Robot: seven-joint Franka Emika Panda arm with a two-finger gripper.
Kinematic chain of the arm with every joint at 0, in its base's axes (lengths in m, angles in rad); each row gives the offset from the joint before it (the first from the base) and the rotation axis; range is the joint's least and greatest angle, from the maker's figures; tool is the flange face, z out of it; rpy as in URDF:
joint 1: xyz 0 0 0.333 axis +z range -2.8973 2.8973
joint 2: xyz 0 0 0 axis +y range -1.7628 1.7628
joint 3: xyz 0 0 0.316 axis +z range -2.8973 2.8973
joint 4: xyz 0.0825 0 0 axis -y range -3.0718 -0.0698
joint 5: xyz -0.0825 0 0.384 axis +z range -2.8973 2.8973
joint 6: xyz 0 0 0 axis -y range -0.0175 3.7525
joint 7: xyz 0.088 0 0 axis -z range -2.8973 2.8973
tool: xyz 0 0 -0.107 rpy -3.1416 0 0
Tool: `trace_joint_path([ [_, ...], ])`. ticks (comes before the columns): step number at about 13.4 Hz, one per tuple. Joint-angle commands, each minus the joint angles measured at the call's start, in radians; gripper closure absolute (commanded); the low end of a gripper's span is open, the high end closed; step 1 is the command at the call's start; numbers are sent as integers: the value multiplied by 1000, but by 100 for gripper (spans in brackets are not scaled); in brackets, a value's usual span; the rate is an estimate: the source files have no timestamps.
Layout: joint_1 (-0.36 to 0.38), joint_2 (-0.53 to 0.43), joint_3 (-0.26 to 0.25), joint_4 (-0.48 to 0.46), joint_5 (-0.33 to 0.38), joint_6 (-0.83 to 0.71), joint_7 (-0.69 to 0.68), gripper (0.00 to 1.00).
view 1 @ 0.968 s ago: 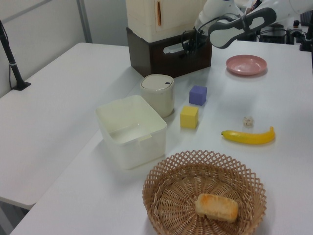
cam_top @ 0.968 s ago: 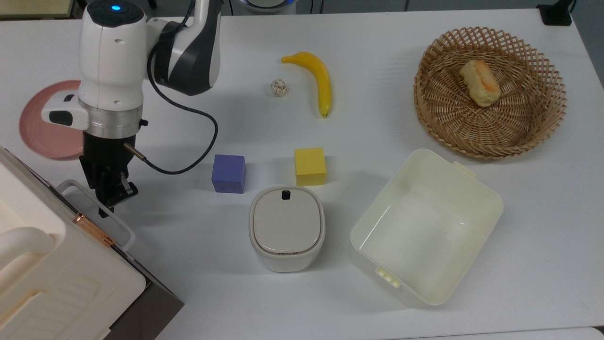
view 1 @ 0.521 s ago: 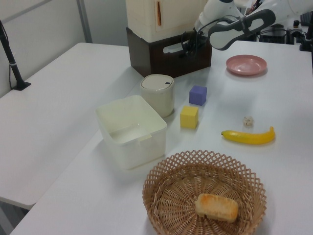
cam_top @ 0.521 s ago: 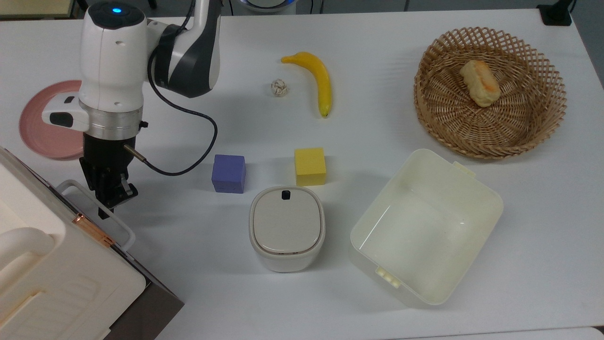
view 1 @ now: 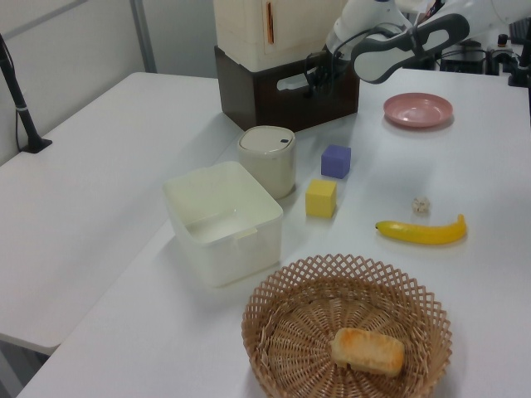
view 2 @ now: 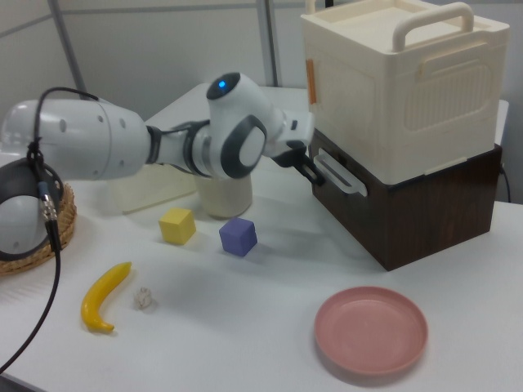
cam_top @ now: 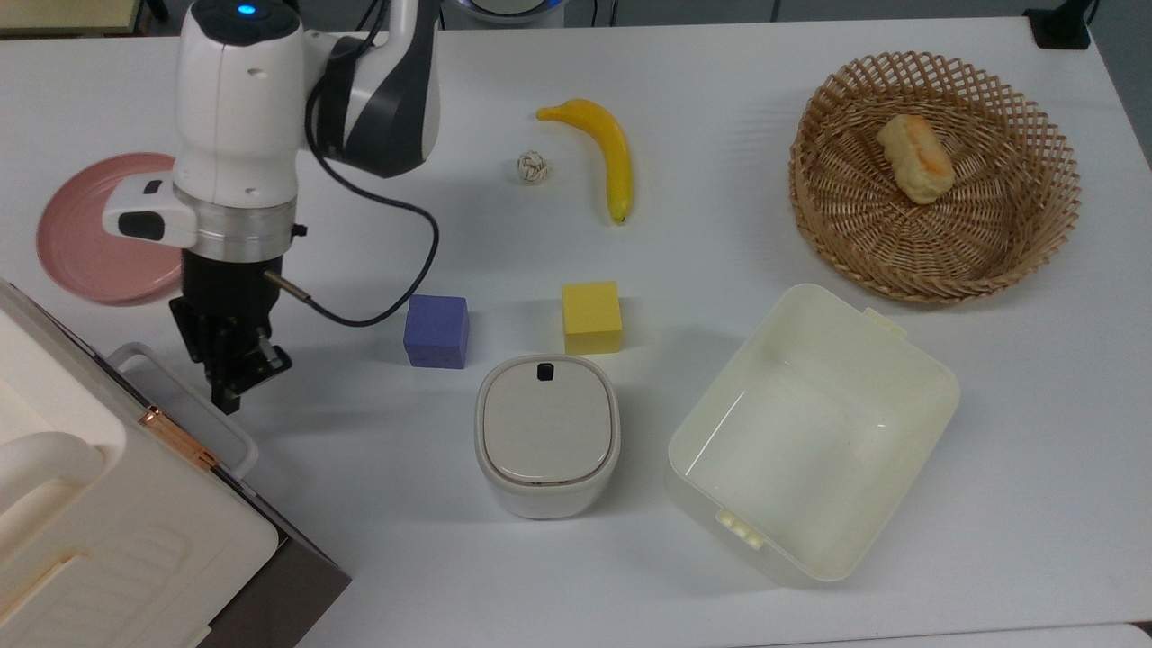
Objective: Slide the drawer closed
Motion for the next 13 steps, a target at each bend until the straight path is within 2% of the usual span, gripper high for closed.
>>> trace_joint_path([
  [1, 59, -113, 3, -61, -10, -152, -17, 100],
  [7, 169, -254, 6, -63, -2, -483, -61, 100],
  [10, 214, -318, 7, -63, 7, -656, -157, 100],
  [13, 237, -388, 7, -63, 26, -805, -309, 100],
])
